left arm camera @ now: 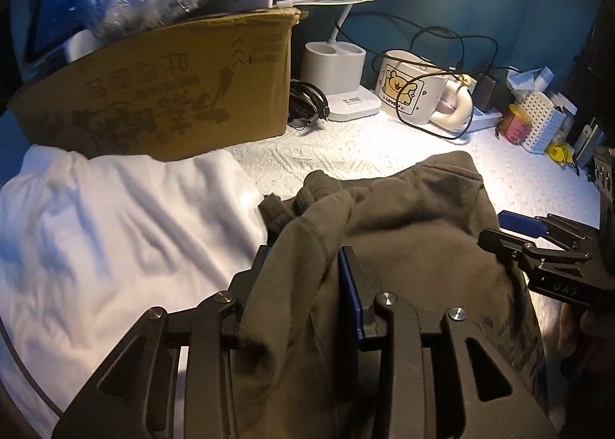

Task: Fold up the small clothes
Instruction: 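Open both tools and release the folded shirt on the bed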

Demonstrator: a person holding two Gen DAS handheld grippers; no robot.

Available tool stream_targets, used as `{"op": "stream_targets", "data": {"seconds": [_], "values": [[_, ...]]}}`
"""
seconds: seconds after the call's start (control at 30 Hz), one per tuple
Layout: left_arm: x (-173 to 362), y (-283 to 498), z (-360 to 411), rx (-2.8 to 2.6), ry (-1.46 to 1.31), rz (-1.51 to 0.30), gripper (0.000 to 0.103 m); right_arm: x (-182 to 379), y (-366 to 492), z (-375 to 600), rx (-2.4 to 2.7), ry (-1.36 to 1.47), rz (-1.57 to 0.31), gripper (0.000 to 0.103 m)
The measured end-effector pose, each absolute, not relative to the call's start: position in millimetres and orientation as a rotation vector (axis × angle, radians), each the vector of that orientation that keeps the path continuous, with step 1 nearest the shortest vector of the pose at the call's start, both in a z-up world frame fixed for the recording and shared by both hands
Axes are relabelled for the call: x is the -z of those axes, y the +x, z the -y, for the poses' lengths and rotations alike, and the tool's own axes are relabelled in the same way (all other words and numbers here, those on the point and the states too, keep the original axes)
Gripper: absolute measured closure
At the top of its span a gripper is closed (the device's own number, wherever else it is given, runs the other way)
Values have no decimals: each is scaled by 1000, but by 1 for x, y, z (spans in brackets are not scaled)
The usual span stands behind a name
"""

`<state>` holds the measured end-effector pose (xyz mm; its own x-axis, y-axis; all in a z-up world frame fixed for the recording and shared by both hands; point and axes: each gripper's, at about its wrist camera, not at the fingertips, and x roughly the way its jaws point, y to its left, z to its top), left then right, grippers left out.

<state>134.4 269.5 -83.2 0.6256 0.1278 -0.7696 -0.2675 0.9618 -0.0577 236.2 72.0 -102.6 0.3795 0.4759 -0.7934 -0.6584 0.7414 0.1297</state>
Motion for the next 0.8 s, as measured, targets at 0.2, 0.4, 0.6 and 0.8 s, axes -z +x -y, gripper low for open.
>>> {"op": "stream_targets", "data": {"seconds": [0.2,0.4,0.6,0.8], "values": [[81,117,-259,-227,-180,-854,69,101,211,-56,-755,-247,-926,49],[82,100,-248,-231,-185,-832,69,107,191,-39,-761,-234,-948,49],[84,83,-244,-258,-184,-813,69,109,171,-28,-764,-228,-952,49],[80,72,-253,-336,-167,-793,69,107,155,-16,-757,-223,-944,49]]}}
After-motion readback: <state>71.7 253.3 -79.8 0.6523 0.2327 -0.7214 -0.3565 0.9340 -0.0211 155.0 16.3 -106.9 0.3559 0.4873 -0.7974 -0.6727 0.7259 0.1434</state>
